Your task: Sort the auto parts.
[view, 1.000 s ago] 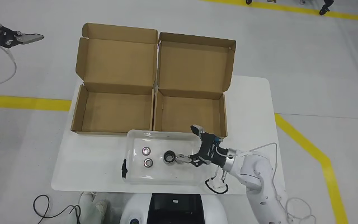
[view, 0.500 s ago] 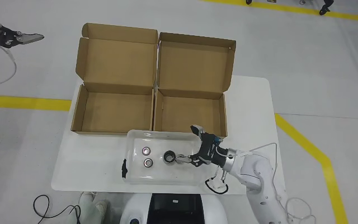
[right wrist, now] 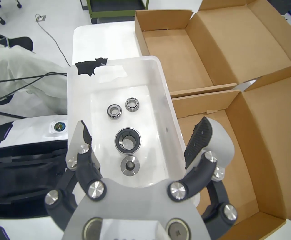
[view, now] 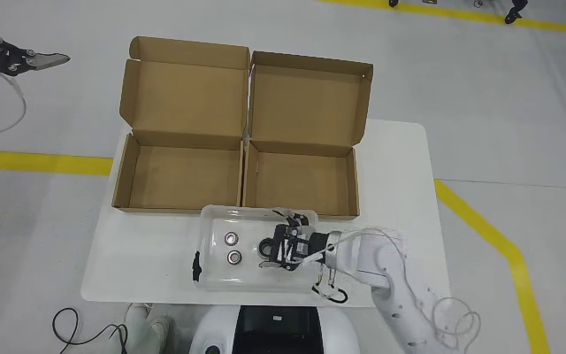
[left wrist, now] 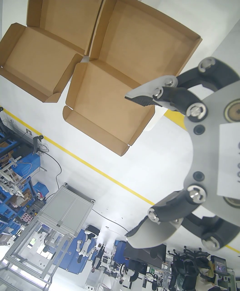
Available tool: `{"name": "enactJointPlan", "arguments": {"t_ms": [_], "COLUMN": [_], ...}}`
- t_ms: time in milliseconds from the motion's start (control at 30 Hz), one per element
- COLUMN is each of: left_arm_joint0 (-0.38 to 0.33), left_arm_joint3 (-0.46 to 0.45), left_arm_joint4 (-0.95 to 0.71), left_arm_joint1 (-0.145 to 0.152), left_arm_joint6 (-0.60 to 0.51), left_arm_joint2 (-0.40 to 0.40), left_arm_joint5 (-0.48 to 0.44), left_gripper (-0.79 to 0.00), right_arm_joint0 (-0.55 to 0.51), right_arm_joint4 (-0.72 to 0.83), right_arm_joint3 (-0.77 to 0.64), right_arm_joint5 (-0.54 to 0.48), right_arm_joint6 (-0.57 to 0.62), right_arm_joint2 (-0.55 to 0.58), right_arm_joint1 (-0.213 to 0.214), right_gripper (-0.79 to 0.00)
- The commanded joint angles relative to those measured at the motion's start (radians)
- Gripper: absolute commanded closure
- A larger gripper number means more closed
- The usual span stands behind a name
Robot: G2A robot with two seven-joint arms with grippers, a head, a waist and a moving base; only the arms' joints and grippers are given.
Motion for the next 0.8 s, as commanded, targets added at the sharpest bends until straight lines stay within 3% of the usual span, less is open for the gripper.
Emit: {"name": "enactJointPlan", "arguments": {"t_ms": [0, 67, 267, 633, 767], "left_arm_joint0": [0.0, 0.0, 0.0, 0.0, 0.0], "left_arm_joint3": [0.0, 0.0, 0.0, 0.0, 0.0], "left_arm_joint4": [0.0, 0.0, 0.0, 0.0, 0.0], "left_arm_joint1": [0.0, 0.0, 0.0, 0.0, 0.0], "left_arm_joint6": [0.0, 0.0, 0.0, 0.0, 0.0], "left_arm_joint2": [0.0, 0.0, 0.0, 0.0, 0.0], "left_arm_joint5": [0.0, 0.0, 0.0, 0.0, 0.0], "left_gripper": [-0.785, -0.785, -0.785, -0.785, -0.785], "right_arm_joint0": [0.02, 0.033, 0.067, 0.113, 0.121], "right_arm_joint4": [0.012, 0.021, 0.038, 0.102, 0.103], "right_arm_joint3": [0.007, 0.008, 0.017, 0.065, 0.075], "right_arm_joint5": [0.009, 0.021, 0.016, 0.075, 0.105], "right_arm_joint6": [0.035, 0.066, 0.166, 0.364, 0.4], "right_arm_joint2": [-0.02, -0.039, -0.094, -0.175, -0.189], "right_arm_joint1": [-0.001, -0.001, 0.001, 0.002, 0.005], "right_gripper": [-0.785, -0.785, -0.686, -0.699, -0.662]}}
